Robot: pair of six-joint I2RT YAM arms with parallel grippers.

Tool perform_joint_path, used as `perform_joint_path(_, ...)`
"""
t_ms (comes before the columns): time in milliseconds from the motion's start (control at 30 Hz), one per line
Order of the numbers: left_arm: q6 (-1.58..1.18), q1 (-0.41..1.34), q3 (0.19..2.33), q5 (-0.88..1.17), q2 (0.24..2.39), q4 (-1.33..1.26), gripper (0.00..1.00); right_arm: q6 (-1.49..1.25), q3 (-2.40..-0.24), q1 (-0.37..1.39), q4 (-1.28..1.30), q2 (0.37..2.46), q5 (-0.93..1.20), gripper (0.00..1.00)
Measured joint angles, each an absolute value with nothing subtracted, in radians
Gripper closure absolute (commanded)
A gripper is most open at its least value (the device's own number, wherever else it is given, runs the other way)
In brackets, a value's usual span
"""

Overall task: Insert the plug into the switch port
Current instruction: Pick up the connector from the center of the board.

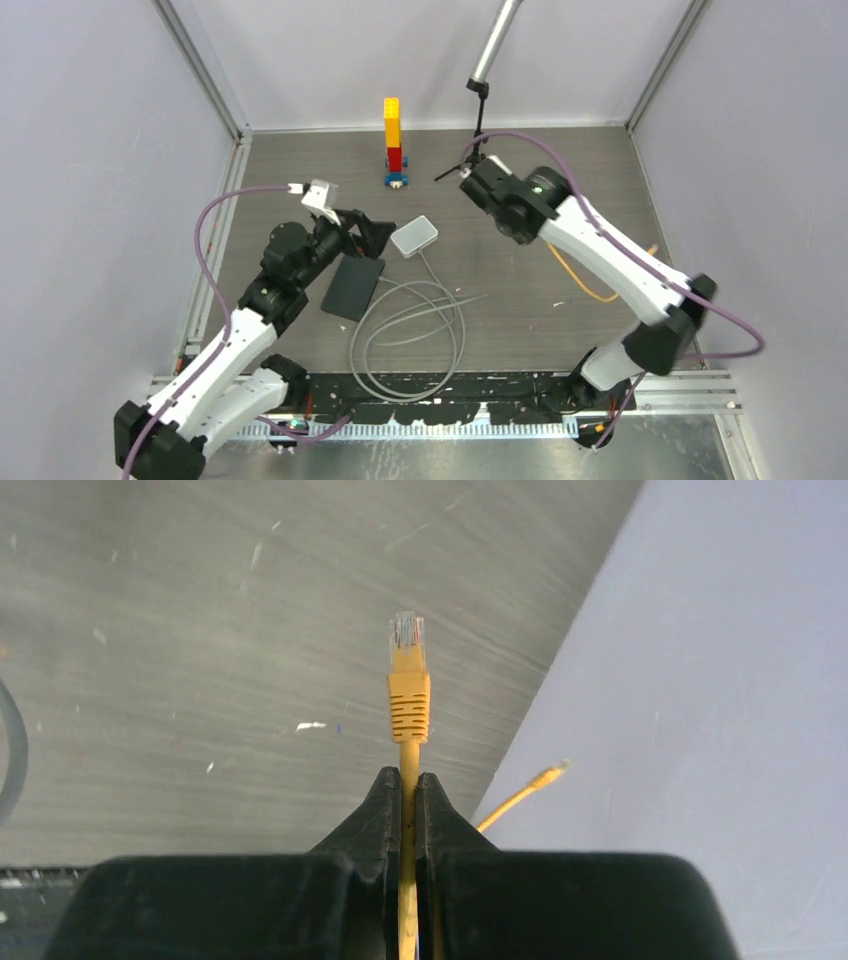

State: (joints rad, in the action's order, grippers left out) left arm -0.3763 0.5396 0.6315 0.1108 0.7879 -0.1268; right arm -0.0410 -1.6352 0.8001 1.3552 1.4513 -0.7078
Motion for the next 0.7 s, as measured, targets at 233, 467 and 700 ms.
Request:
perform_joint_path(233, -0.453, 0.350, 0.651, 0.202, 0.999, -0.197, 0.09, 0.102, -1.518, 0.780, 1.229, 1.596, -0.384, 1.00)
perform_joint_path(467, -0.440, 0.345, 0.653, 0.226, 1.208, -0.392, 0.14, 0.175, -1.201, 0.740, 0.793, 1.584, -0.163, 0.99)
perform_joint_path(700, -0.434, 0.345, 0.712, 0.249, 1.547, -0.530, 0.19, 0.178, -0.997, 0.724, 0.371, 1.637, -0.072, 0.99)
